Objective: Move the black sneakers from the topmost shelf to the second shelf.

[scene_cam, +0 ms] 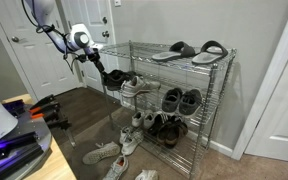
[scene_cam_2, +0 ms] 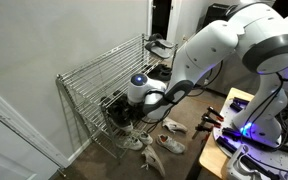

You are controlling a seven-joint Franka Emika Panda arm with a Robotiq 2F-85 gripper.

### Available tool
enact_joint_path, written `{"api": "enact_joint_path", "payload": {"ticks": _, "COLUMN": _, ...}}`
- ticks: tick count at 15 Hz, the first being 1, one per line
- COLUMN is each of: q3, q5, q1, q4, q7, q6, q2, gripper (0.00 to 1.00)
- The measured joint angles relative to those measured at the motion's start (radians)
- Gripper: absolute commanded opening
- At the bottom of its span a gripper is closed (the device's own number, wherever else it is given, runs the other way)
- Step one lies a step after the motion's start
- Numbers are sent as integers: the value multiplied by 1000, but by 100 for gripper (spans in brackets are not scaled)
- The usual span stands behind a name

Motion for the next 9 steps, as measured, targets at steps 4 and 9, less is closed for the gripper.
{"api": "enact_joint_path", "payload": {"ticks": 4, "q3": 4, "q5": -25, "q1": 0, "q4": -54, "q7": 10, "q6": 0, "q2": -53, "gripper": 100}}
{"api": "enact_joint_path", "payload": {"ticks": 9, "q3": 8, "q5": -42, "q1": -4, "q4": -81, "q7": 16, "q6": 1, "q2": -85, "gripper": 100}}
